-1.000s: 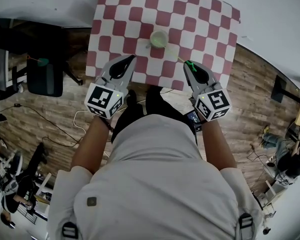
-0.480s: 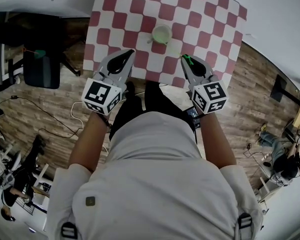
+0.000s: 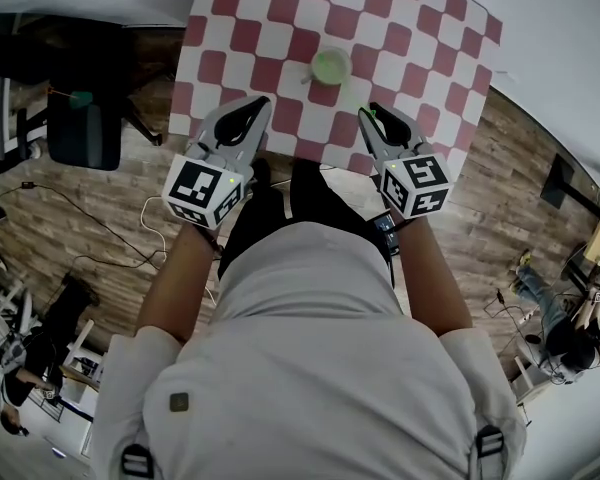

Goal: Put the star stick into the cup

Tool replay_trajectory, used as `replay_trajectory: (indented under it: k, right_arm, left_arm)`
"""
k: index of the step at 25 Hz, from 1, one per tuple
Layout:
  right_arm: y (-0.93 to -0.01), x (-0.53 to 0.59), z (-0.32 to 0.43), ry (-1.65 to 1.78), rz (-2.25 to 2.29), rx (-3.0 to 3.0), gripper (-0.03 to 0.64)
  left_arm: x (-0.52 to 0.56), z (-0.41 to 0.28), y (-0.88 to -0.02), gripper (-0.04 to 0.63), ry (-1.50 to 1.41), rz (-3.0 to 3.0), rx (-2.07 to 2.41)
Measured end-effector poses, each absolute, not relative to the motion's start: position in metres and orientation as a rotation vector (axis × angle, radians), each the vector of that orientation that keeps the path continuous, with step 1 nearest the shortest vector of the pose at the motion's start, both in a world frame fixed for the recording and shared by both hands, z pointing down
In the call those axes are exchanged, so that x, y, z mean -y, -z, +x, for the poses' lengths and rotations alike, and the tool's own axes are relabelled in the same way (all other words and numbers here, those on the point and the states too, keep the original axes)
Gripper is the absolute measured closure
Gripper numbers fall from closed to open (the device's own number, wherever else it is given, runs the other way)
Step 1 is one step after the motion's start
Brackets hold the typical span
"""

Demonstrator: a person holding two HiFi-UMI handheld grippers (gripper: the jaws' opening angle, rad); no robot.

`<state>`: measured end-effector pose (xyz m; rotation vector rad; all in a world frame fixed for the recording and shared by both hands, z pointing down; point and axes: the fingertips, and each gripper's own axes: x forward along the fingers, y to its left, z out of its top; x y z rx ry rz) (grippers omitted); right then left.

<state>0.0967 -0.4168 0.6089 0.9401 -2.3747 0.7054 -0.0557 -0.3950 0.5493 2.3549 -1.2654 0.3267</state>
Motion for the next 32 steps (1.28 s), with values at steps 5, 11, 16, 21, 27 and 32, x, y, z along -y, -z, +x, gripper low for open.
replay_trajectory:
  k: [5,11,16,21,27,32]
  right_arm:
    - [-0.604,0.414,0.097,-0.687,0.956,2.375,0.489]
    - [-0.587,0.407,0.094,-0.651,0.983,2.391,0.480]
    - [-0.568,0.399,0.092,-0.612,1.034,2.402,0.480]
    - [-0.546,0.383,0.089,-0.577,1.101,2.415,0.480]
    - [-0.519,0.353,0.080,-0.532,1.159,2.432,0.480]
    - [-0.495,0.330,0.072,-0.482,1.244,2.455,0.486]
  left_arm:
    - [0.390,-0.059,-0.546,0.591,-0.325,2.359,1.268]
    - [0.380,-0.065,-0.535,0.591,-0.316,2.390,1.259]
    - [0.371,-0.075,-0.520,0.591,-0.308,2.429,1.258]
    - [0.356,-0.082,-0.503,0.591,-0.294,2.476,1.242]
    - [0.330,-0.092,-0.480,0.591,-0.278,2.537,1.209]
    - [0.315,-0.099,-0.460,0.591,-0.261,2.608,1.177]
